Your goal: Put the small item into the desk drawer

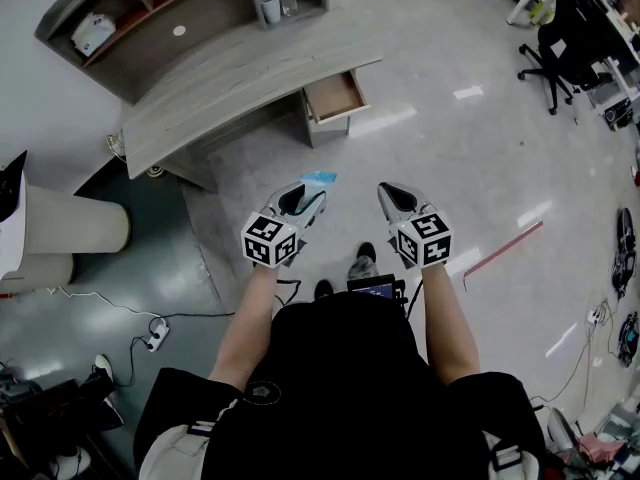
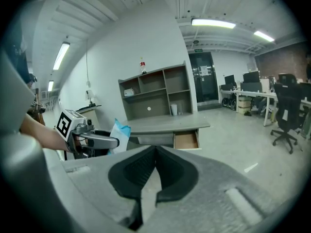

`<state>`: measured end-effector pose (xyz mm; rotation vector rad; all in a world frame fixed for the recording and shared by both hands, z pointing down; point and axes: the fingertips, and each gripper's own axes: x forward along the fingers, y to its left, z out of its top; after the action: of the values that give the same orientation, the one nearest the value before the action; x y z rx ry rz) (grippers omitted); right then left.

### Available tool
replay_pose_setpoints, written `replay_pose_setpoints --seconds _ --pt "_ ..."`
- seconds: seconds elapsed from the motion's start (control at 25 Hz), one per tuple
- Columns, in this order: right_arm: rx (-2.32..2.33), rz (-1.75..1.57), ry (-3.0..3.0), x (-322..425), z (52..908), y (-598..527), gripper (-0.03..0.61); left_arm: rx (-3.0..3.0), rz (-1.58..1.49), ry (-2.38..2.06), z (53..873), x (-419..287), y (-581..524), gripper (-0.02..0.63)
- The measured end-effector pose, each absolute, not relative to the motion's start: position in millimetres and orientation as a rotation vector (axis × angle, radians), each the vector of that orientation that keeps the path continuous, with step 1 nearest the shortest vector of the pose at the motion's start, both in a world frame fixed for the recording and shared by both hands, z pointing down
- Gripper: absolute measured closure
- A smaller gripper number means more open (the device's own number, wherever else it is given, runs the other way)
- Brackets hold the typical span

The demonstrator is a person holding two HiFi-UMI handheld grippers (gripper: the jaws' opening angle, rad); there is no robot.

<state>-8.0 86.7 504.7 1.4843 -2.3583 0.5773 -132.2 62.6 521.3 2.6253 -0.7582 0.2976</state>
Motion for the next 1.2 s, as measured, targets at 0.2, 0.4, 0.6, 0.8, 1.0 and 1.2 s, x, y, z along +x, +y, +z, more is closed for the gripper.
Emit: replay_pose_setpoints --seconds 0.2,0.4,0.6,0.8,1.0,1.2 --pt "1.448 0.604 -2.393 16.1 505.7 64.6 0.578 2.615 0.295 -0.809 517.2 -110.9 41.9 0.454" --pt "1.387 0.603 -2.429 32.0 506.4 42.1 0.578 2.603 0.292 -0.855 511.2 -95.2 23.6 0.454" --pt "1.315 0.6 -2.464 44.9 506.8 24.4 0.578 2.581 0.299 -0.932 507.6 -87.1 9.6 0.454" --pt "1.265 0.594 -2.486 58.5 506.9 14.0 0.578 2.572 0.305 -0.995 502.8 -76.8 1.8 0.454" --pt "1.241 0.596 -2.491 69.9 512.8 11.4 0.578 2.563 0.319 -1.027 504.7 -67.6 1.0 0.454" --pt "1.252 0.607 -2.504 75.3 512.8 5.7 0.578 2.556 0.34 -1.039 506.9 -64.3 -0.4 0.454"
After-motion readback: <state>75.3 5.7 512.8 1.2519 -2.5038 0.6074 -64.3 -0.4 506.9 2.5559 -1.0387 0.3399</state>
